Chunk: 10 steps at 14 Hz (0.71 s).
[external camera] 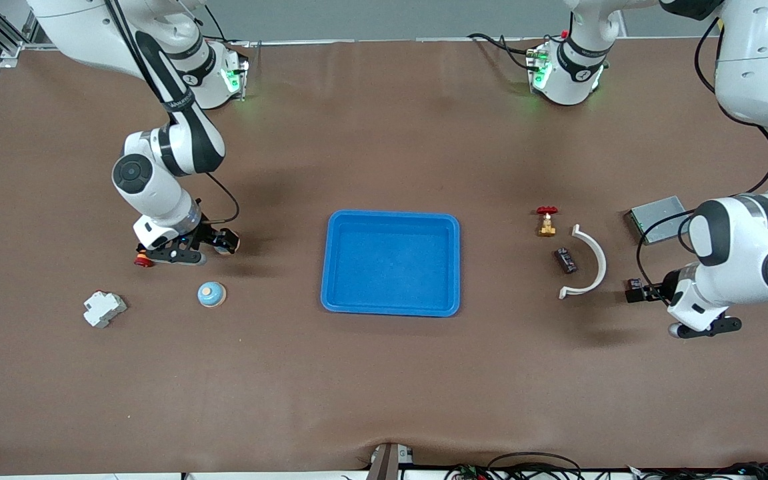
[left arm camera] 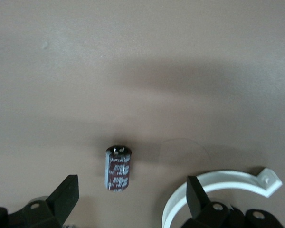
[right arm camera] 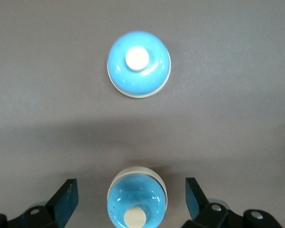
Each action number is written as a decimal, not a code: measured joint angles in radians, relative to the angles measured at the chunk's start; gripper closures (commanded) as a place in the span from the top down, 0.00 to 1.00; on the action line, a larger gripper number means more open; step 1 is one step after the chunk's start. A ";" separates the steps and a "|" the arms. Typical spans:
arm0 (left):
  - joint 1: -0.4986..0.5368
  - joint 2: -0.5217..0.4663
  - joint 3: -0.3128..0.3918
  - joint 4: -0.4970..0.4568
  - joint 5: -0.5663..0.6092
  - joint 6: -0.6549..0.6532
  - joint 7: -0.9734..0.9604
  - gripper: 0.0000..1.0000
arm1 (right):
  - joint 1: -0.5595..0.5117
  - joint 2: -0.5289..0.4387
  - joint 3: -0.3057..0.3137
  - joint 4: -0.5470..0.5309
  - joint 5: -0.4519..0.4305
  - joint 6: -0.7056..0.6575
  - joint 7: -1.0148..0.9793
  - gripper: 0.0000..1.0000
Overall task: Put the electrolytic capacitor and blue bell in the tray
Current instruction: 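Close the right gripper on the bell while the left gripper grasps the capacitor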
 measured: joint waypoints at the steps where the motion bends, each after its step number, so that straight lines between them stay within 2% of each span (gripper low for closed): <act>1: 0.001 0.002 0.000 -0.024 0.000 0.037 0.000 1.00 | 0.000 0.001 0.000 -0.011 0.000 0.011 0.000 1.00; 4: 0.002 0.009 0.000 -0.069 0.000 0.089 0.000 1.00 | 0.009 0.015 0.000 -0.029 -0.001 0.041 0.000 1.00; 10: 0.002 0.037 0.000 -0.082 0.014 0.091 0.006 1.00 | 0.024 0.052 0.000 -0.038 -0.001 0.076 0.000 1.00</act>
